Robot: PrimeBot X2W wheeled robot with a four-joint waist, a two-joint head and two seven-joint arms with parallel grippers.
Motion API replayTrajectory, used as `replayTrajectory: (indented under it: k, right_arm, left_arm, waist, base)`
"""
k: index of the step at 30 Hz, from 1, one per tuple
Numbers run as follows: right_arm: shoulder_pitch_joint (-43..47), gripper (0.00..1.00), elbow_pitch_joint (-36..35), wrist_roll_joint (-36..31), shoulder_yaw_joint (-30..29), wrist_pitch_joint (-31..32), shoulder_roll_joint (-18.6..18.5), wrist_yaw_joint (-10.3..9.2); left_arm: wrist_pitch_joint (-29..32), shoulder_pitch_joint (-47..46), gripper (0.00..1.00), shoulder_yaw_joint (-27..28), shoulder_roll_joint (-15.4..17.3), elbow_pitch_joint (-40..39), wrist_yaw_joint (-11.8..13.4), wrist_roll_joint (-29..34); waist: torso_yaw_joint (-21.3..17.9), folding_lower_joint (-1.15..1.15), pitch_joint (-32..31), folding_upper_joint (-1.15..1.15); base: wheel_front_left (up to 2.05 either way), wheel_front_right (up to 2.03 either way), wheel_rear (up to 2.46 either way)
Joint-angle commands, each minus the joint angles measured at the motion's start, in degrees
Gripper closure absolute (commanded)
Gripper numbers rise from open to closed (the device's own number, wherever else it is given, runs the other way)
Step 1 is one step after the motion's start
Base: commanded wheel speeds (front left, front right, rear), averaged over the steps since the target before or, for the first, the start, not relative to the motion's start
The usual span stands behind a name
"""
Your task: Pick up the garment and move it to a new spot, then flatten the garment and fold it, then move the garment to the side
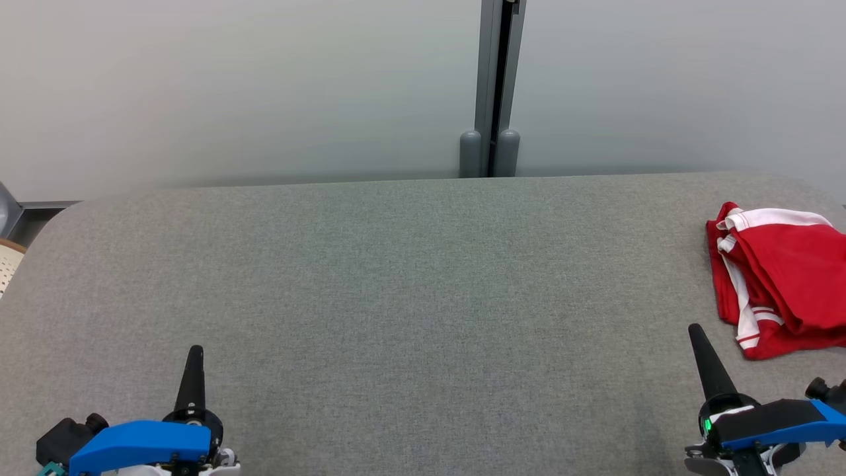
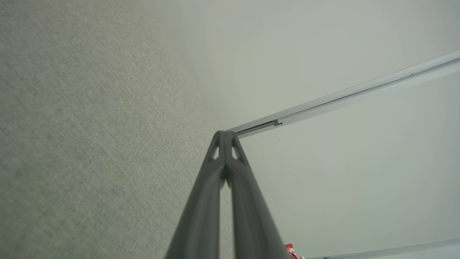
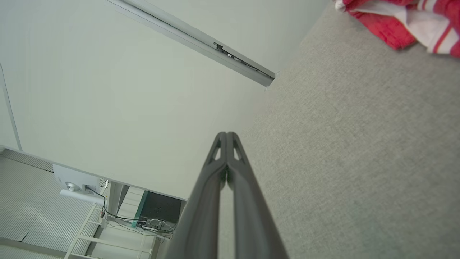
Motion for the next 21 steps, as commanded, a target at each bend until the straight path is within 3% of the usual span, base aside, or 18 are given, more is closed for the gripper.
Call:
replayTrajectory:
  k: [1,21]
  right_arm:
    - [-1.42,1.00,-0.26,1.71,-0.16,0.21,-0.25,0.03]
    - [-2.27,1.00,0.42,13.17,-0.34,1.17,-0.29,0.04]
  left_arm:
    - [0.37,-1.55,1.00,0.58,0.00,-0.75,-0.40,-1.16]
    - [3.21,-2.76,1.00,2.81,-1.02,-1.60,-0.93,-9.87]
  waist:
    - [0.00,0.00,0.02,0.00]
    - [-0.09,0.00,0.25,0.00]
  base:
    - [0.00,0.00,0.00]
    - [0.00,0.00,0.00]
